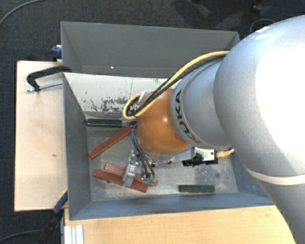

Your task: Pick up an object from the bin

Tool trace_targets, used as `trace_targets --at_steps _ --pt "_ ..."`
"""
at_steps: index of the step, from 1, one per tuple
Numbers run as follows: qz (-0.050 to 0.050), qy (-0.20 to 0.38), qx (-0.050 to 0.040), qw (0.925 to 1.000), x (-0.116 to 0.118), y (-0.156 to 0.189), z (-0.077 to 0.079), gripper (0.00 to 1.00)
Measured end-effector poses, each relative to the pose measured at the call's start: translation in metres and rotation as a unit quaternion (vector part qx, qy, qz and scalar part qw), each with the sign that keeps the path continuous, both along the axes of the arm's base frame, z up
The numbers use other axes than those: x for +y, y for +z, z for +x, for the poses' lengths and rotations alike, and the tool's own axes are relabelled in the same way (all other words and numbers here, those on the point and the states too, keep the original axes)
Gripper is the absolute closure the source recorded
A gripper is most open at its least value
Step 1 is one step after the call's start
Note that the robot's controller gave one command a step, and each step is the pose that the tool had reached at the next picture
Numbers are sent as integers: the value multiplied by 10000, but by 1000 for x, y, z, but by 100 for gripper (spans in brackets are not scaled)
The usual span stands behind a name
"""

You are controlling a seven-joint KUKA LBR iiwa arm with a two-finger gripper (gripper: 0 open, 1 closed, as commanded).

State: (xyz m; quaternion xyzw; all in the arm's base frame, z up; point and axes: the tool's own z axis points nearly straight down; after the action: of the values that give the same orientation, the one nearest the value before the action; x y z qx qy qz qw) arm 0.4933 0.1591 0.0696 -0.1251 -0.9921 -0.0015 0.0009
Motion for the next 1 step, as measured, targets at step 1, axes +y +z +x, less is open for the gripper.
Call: trace_targets --at_steps 1 --pt "8 6 -65 10000 1 110 3 100"
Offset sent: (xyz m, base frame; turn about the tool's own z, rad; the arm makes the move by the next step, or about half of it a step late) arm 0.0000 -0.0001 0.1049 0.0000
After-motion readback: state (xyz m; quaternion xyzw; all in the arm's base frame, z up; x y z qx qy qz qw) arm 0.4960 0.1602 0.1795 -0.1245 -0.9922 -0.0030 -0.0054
